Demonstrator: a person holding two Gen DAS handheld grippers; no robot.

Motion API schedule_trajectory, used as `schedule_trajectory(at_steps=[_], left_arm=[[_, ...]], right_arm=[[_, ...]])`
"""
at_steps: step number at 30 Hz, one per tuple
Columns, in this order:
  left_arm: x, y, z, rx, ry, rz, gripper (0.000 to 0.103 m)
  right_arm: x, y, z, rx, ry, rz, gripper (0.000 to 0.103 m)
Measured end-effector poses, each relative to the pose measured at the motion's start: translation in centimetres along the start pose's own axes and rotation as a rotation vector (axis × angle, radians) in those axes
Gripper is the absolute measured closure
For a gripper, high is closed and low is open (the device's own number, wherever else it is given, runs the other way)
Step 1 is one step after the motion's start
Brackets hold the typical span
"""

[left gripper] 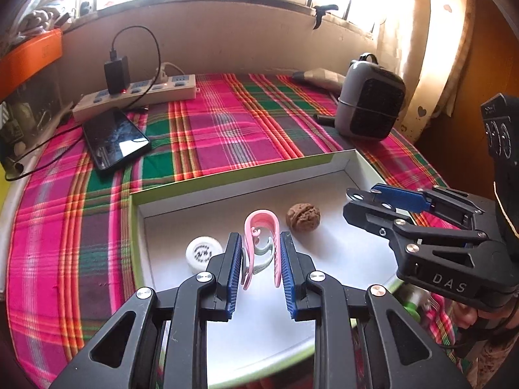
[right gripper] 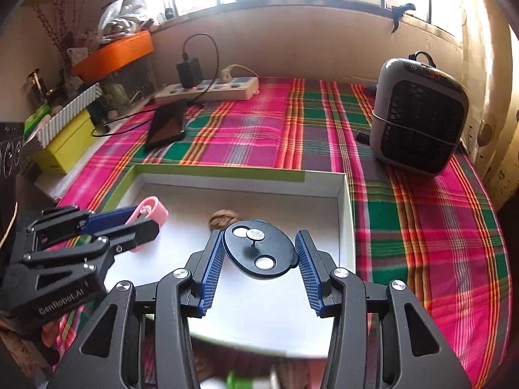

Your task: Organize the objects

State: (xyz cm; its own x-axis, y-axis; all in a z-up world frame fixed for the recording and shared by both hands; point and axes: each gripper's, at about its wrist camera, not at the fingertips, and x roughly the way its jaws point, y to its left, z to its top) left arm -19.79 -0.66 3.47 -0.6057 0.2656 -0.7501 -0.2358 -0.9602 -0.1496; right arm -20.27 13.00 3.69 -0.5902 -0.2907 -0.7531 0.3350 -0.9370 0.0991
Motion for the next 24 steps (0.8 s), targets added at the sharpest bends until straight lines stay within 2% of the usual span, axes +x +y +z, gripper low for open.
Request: schedule_trajectory(at_steps=[12, 24], left_arm=[[2.9, -0.1, 1.3, 0.004, 0.038, 0.021, 0.082], [4.1, -0.1, 1.1, 0.006, 0.064, 0.017, 0.082]], right_arm=[[3.5, -1.3, 1.6, 0.014, 0.065, -0.019, 0.057], [4.7, -1.6, 1.9, 0.02, 0.083, -0.049, 0.057]])
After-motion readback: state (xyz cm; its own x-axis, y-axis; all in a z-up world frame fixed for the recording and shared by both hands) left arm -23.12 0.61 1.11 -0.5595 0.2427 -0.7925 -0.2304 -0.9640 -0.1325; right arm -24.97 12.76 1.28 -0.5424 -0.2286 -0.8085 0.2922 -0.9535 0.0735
